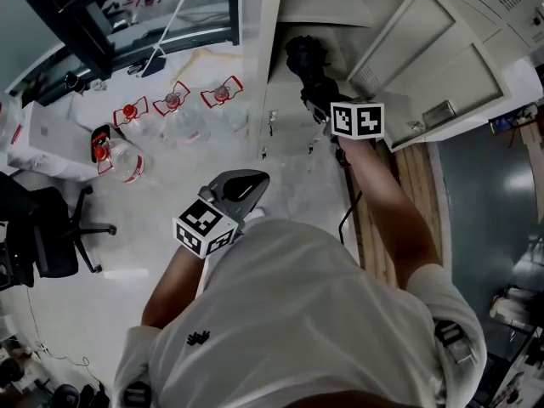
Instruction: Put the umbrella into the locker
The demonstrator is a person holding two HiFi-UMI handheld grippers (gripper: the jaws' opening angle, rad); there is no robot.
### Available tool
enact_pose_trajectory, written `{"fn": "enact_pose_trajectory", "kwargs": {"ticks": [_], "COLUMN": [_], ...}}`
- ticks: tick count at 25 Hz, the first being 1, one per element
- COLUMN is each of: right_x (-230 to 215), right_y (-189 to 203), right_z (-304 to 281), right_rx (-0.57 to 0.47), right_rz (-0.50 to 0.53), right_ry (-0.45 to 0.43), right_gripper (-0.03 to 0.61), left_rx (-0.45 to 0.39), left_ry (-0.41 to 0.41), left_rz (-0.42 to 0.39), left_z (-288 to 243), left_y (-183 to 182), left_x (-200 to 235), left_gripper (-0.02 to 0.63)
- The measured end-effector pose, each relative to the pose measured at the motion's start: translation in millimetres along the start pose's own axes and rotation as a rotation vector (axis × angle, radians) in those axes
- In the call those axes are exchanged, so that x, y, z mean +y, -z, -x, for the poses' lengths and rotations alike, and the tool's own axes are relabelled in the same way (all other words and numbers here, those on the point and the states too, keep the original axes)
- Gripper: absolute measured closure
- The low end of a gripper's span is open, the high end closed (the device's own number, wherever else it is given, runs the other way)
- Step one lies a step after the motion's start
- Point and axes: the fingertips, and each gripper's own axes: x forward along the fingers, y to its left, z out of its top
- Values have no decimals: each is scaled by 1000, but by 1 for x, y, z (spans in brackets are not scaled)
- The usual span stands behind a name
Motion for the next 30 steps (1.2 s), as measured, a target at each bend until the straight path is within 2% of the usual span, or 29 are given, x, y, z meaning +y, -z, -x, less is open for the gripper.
{"fn": "enact_pose_trajectory", "kwargs": {"ticks": [15, 30], "right_x": [-40, -58], "right_y": [-57, -66], "right_z": [-100, -137], "right_rx": [44, 118], "right_rz": [80, 151], "right_ry": [121, 180], "right_gripper": [340, 333], "left_rx": [26, 51], "left_ry": [17, 6], "left_rz": [5, 27], "left_z": [-5, -8], "left_y": [-3, 0], "left_x": [55, 73], "left_gripper": [558, 558]}}
